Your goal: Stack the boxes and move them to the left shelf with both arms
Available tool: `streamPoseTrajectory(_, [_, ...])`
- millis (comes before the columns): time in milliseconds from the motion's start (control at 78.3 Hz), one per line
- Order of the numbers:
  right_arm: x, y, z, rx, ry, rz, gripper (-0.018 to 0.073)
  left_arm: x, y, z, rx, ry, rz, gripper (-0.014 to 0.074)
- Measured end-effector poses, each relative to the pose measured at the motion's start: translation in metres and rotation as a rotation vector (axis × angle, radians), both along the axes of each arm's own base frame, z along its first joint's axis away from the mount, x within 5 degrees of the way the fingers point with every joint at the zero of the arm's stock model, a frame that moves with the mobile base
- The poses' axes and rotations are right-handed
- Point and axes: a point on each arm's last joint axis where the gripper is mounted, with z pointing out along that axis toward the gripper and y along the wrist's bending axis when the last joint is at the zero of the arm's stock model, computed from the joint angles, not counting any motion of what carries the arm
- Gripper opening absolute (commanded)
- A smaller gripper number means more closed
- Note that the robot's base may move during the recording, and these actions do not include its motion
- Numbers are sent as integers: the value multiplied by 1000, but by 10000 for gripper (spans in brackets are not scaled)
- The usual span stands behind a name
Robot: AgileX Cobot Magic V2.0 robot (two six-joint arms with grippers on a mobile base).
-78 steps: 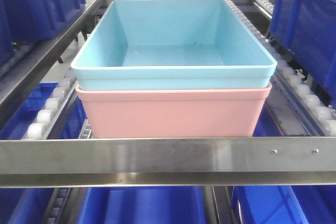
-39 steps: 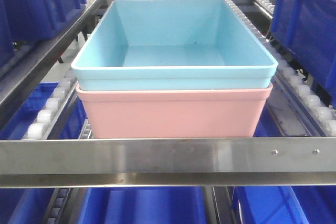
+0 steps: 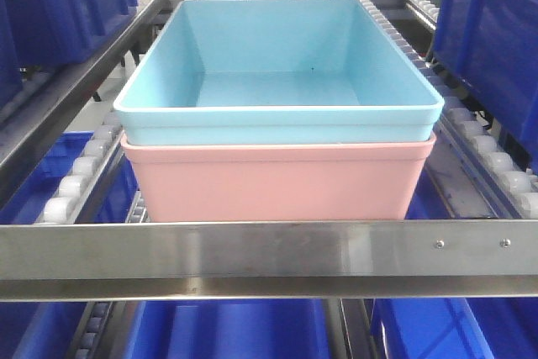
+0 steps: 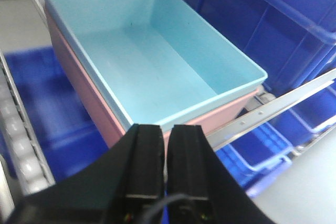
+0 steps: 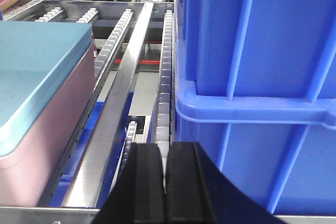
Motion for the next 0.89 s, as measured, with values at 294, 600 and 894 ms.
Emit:
streamPoseTrajectory(294, [0,0,0,0,0,0,49,-10,44,-38,-145,-144,376,8])
streamPoseTrajectory(600, [0,0,0,0,0,0,49,-21,64,-100,-158,-170,648,8])
streamPoseTrajectory(894, [0,0,0,2,-2,0,49,-21,64,-102,-142,-170,648,8])
